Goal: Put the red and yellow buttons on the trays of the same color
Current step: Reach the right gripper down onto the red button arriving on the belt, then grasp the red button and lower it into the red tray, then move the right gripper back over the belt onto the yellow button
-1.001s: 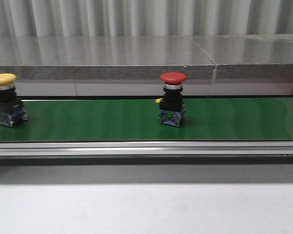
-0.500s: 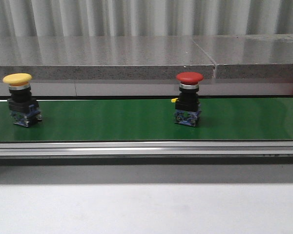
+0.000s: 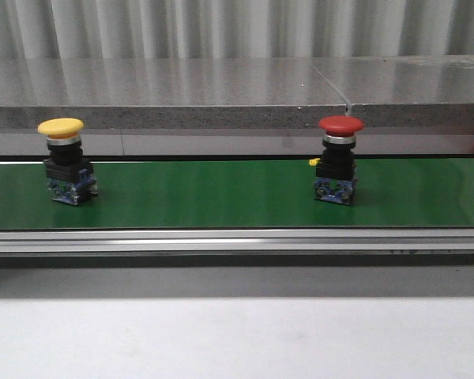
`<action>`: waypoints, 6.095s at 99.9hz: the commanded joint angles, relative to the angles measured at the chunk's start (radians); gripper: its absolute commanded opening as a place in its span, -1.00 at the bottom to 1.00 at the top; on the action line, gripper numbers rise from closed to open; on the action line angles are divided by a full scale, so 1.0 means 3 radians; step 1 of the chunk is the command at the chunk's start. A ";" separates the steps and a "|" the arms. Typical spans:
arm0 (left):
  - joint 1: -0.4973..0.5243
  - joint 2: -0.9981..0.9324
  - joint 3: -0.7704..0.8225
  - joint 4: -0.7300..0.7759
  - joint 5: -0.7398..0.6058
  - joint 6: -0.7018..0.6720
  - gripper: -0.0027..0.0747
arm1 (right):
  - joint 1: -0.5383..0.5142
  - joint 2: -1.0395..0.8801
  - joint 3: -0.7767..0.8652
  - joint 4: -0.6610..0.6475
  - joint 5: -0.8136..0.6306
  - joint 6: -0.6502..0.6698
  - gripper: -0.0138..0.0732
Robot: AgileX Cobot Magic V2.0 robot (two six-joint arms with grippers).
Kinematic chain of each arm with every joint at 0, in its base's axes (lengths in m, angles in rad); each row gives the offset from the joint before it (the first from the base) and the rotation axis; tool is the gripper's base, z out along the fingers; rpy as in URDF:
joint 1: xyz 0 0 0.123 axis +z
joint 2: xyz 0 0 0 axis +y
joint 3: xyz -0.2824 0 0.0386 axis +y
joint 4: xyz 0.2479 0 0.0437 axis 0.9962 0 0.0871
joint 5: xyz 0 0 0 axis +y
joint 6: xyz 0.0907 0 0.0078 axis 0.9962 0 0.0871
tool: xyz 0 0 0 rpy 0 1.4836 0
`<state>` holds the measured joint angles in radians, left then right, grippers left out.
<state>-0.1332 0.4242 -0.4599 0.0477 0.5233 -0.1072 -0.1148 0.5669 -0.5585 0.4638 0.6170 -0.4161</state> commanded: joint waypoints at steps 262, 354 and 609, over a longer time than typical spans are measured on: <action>-0.0026 0.0014 -0.0089 -0.0023 -0.0219 0.0005 -0.99 | -0.1432 0.3300 -0.2377 0.1203 -0.0890 -0.1073 -0.14; -0.0026 0.0014 -0.0089 -0.0023 -0.0219 0.0005 -0.99 | -0.1593 0.5043 -0.3689 0.1206 -0.0588 -0.1072 -0.14; -0.0026 0.0014 -0.0089 -0.0023 -0.0219 0.0005 -0.99 | 0.0138 0.2710 -0.1531 0.0901 0.0584 -0.2001 0.82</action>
<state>-0.1332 0.4242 -0.4595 0.0459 0.5233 -0.1050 -0.0791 1.3737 -0.9961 0.7020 0.8434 -1.0081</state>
